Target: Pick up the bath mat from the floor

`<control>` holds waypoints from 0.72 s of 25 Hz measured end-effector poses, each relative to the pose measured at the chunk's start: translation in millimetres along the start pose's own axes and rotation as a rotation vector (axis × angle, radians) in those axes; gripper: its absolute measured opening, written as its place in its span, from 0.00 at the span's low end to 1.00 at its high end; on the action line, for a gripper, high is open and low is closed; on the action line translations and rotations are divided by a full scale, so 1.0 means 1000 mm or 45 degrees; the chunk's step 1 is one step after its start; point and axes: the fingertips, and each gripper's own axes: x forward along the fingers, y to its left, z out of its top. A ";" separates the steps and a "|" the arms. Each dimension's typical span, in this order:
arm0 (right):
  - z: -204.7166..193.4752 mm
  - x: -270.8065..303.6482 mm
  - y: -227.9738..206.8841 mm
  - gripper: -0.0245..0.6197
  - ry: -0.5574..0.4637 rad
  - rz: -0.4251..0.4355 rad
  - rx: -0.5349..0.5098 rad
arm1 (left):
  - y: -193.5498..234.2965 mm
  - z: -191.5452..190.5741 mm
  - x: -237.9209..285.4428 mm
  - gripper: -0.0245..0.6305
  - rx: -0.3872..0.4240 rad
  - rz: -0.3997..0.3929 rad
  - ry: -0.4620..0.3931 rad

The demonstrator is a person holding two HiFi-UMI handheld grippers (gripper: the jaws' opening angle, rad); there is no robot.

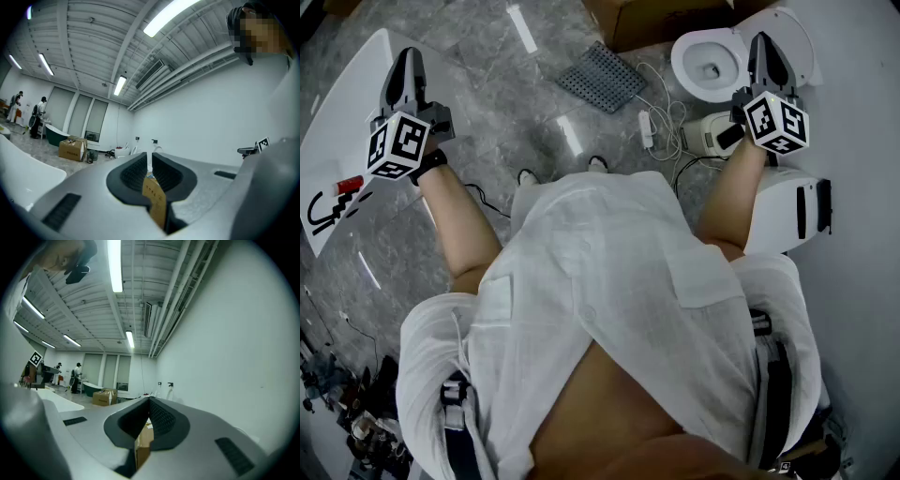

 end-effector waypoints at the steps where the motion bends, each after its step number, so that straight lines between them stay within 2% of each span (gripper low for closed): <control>1: -0.001 0.001 0.000 0.08 0.001 0.002 0.001 | 0.000 0.000 0.000 0.10 -0.001 0.001 0.001; 8: -0.002 0.003 0.000 0.08 0.008 0.015 0.011 | 0.002 0.001 -0.001 0.10 -0.018 0.017 0.011; 18: -0.025 0.034 0.026 0.08 0.085 0.131 -0.003 | 0.008 -0.016 -0.003 0.10 -0.028 -0.004 0.040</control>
